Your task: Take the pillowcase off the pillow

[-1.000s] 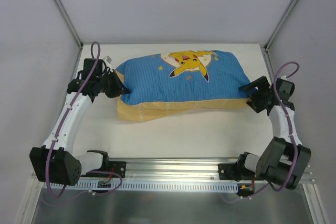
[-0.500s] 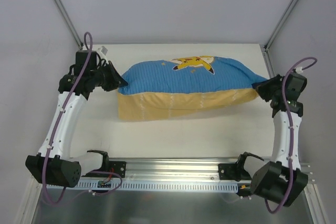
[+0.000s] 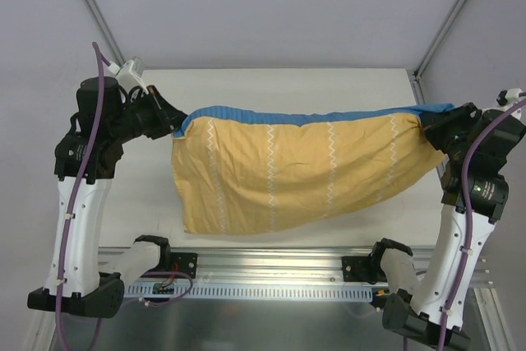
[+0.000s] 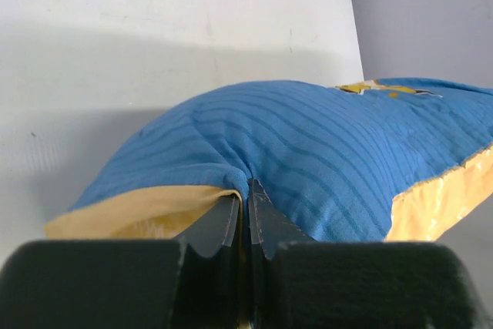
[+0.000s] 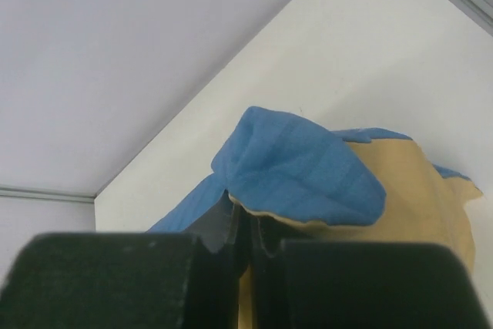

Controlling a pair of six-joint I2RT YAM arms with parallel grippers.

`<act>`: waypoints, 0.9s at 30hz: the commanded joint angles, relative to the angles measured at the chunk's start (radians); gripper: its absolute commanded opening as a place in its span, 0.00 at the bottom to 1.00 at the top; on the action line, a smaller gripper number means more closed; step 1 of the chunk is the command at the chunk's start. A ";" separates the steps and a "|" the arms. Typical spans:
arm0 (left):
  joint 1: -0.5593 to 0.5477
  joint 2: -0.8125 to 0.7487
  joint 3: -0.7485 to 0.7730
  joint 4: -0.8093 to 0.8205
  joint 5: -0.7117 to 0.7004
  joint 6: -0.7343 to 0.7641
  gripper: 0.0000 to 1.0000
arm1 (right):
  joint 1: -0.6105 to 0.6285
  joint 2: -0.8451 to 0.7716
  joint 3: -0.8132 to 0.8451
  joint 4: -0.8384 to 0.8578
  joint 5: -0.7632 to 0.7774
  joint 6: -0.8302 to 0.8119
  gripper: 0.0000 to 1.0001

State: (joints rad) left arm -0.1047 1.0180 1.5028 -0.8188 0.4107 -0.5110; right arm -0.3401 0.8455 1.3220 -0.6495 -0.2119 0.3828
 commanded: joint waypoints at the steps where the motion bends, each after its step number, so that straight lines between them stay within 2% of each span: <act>1: 0.002 -0.002 0.004 0.049 0.013 -0.003 0.00 | 0.010 0.003 0.068 0.027 0.022 -0.025 0.01; 17: 0.002 -0.001 -0.019 0.032 -0.030 0.012 0.00 | 0.042 0.000 0.080 0.007 0.060 -0.085 0.01; 27: 0.002 -0.159 0.013 0.033 -0.055 0.029 0.00 | 0.090 -0.088 0.155 -0.038 0.135 -0.122 0.01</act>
State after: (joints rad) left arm -0.1047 0.9470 1.4631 -0.8738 0.3580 -0.5037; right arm -0.2649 0.8238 1.3800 -0.7830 -0.1188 0.2832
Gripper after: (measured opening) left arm 0.020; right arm 0.034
